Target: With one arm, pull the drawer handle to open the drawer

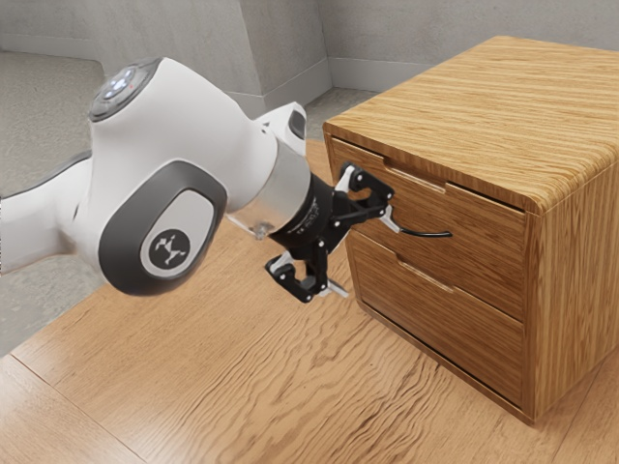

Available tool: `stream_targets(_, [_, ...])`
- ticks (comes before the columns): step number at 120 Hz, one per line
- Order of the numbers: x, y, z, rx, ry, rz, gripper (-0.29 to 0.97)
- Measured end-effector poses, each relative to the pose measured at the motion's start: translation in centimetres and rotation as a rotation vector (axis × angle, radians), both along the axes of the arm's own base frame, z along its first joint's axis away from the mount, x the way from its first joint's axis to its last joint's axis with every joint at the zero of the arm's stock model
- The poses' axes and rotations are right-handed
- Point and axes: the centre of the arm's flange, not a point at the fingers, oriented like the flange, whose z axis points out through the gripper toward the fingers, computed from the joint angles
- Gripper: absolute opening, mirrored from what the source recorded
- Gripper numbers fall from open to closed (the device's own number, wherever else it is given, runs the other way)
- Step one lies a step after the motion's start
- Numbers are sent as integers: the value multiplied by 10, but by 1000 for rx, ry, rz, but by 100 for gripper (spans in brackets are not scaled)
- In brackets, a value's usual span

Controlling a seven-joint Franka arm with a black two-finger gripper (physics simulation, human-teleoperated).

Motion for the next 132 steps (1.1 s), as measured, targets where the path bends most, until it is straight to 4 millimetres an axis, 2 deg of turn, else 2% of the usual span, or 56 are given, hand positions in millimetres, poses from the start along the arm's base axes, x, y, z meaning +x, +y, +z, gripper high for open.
stream_targets(18, [1,5,-3,-5,23,18,68])
stream_targets(40, [18,22,-10,10,46,48,68])
stream_targets(65, [27,13,-12,12,52,34,68])
stream_targets(132, [45,12,-15,-9,60,41,68])
